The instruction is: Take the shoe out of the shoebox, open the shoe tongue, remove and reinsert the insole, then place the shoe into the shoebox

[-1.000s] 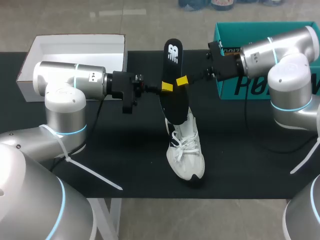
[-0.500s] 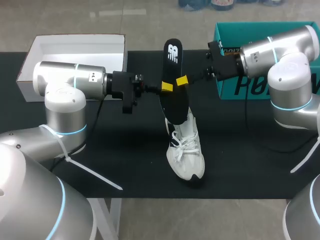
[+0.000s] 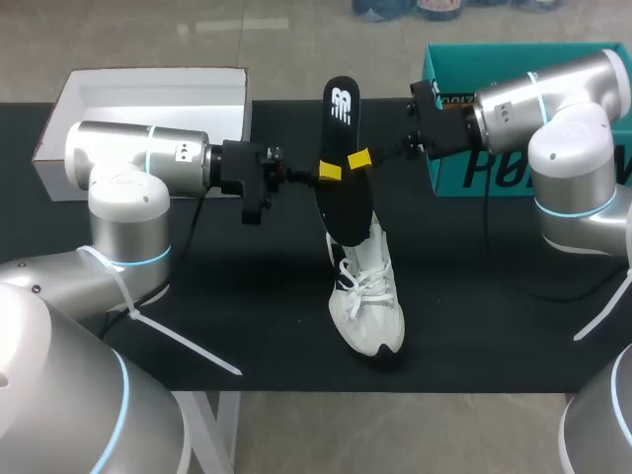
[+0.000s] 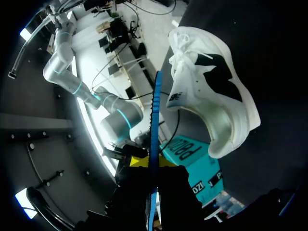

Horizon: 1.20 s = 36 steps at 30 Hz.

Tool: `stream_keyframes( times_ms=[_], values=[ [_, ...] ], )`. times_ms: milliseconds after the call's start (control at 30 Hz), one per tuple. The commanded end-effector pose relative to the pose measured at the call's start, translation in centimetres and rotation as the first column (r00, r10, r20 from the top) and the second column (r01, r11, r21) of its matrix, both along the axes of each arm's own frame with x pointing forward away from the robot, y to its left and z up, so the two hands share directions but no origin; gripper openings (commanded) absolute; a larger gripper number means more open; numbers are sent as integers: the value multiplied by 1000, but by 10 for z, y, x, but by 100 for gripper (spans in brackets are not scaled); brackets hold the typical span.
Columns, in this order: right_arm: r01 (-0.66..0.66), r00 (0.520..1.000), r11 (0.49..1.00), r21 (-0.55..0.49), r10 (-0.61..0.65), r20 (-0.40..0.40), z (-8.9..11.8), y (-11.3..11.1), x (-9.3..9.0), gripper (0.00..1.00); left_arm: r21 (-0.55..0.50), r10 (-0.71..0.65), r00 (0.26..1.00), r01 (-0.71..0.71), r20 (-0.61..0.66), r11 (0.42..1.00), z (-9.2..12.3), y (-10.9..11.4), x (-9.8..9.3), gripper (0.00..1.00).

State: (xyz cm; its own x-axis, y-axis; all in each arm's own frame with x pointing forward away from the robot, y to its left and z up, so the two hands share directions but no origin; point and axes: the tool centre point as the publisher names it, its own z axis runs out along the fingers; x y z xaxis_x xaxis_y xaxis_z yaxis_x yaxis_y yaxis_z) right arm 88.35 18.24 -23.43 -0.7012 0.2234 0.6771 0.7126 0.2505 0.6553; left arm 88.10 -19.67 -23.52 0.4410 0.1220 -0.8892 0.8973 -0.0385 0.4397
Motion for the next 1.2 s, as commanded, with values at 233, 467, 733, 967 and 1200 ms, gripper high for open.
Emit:
stream_keyframes(
  times_ms=[233, 467, 733, 967, 1200],
  values=[
    [4, 1000, 1000, 0, -4, 1, -1, 3, -1, 0, 55, -7, 1000, 7, 5, 998, 1, -3, -3, 100],
    [4, 1000, 1000, 0, -4, 1, -1, 3, -1, 0, 89, 18, 1000, -16, -19, 996, 3, 2, -7, 100],
    [4, 1000, 1000, 0, -4, 1, -1, 3, -1, 0, 137, 59, 996, -49, -70, 989, 4, 25, -21, 100],
    [4, 1000, 1000, 0, -4, 1, -1, 3, -1, 0, 263, 156, 975, -110, -159, 958, -4, 62, -38, 100],
    [4, 1000, 1000, 0, -4, 1, -1, 3, -1, 0, 320, 224, 954, -152, -201, 935, -7, 91, -52, 100]
  ],
)
